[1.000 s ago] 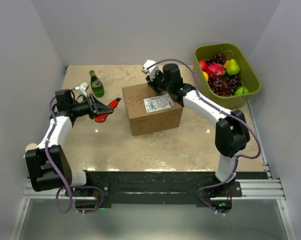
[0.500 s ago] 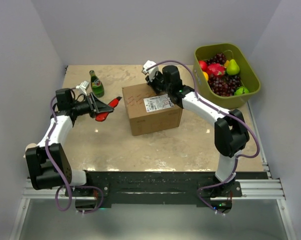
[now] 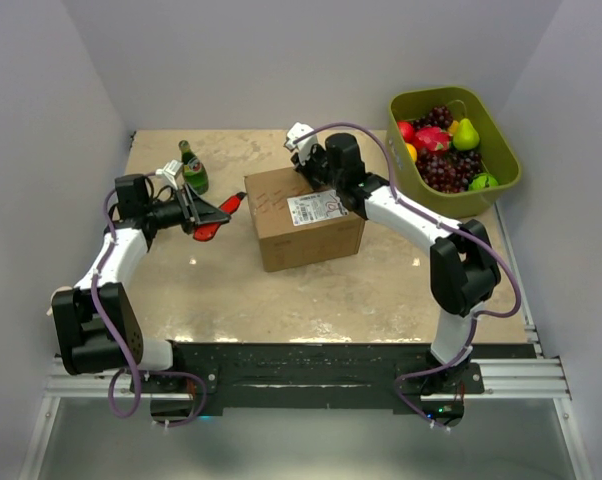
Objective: Unpack the express box
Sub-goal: Cut the express box at the center of the board.
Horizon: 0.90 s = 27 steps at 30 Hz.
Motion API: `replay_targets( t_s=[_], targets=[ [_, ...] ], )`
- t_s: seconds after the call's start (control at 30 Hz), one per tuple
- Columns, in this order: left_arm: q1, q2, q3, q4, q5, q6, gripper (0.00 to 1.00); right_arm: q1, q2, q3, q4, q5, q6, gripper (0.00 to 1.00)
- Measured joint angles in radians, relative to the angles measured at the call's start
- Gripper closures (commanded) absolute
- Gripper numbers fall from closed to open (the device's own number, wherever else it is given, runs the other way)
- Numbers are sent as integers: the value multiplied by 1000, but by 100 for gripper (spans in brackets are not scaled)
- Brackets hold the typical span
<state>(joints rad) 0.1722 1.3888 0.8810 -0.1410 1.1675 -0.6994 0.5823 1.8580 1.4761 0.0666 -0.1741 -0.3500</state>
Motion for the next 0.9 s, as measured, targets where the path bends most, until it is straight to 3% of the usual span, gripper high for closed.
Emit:
replay_targets(
  t_s=[0.9],
  targets=[
    [-70, 7, -14, -86, 18, 28, 100, 14, 0, -12, 21, 44, -10, 87]
  ],
)
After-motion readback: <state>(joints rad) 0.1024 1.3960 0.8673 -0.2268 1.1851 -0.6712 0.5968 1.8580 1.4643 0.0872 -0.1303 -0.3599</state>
